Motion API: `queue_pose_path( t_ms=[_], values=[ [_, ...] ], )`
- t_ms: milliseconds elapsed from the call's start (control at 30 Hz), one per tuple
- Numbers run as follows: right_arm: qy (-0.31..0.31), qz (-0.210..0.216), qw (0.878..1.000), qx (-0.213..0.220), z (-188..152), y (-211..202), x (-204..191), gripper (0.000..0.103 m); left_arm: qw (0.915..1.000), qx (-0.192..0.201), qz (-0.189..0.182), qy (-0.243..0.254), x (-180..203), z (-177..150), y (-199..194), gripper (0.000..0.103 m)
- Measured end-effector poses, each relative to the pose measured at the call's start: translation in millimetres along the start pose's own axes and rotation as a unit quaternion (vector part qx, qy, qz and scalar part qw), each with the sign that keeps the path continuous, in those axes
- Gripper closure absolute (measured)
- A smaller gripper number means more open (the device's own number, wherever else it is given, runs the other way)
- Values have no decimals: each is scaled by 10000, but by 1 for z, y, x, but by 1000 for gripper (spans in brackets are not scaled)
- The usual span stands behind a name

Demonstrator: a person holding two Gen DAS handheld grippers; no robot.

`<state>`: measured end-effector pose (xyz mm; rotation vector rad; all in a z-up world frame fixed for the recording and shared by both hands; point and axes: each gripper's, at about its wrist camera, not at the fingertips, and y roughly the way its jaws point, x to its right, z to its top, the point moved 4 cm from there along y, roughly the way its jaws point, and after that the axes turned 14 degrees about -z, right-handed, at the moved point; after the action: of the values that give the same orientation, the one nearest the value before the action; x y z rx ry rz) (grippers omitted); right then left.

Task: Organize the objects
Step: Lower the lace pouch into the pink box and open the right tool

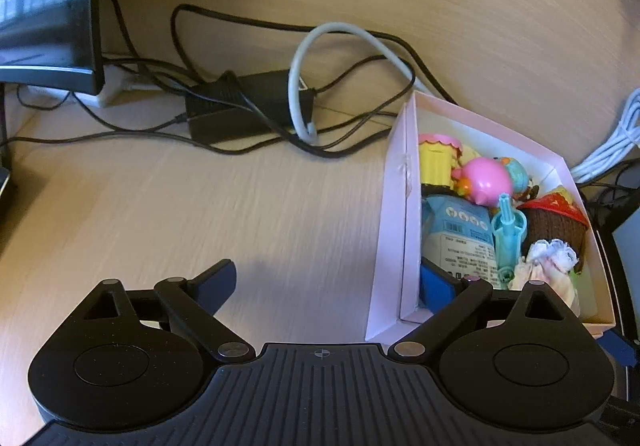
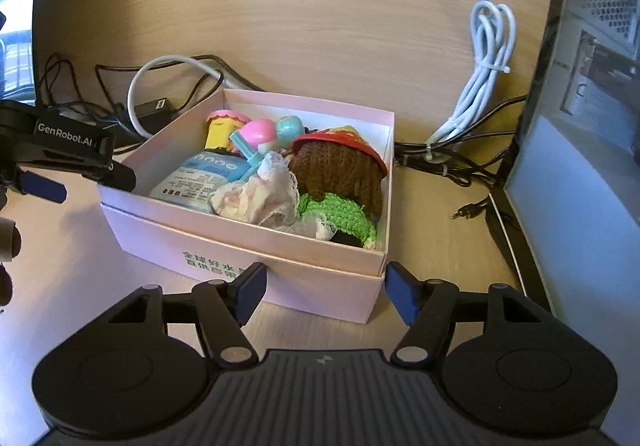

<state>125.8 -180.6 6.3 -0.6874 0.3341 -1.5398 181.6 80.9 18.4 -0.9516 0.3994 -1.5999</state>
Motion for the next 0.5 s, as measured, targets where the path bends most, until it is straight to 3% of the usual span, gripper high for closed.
queue_pose_path(
  t_ms=[100,167,333,400,500],
  values=[
    [51,7,10000,-68,-1,0,2,37,10000,3,-6,99,3,1,-1,6],
    [111,-77,9999,-103,0,-4,6,37,9989,171,29,442,9,0,-12,6],
    [477,-75,9987,-145,-10,-33,21,13,9915,937,-239,872,18,-27,-68,10],
    [510,-110,9983,-261,-23,-47,20,8,9903,896,-381,989,18,-51,-82,10],
    [716,-64,9954,-629,-53,-70,13,0,9868,390,-587,1460,17,-105,-91,10]
  ],
)
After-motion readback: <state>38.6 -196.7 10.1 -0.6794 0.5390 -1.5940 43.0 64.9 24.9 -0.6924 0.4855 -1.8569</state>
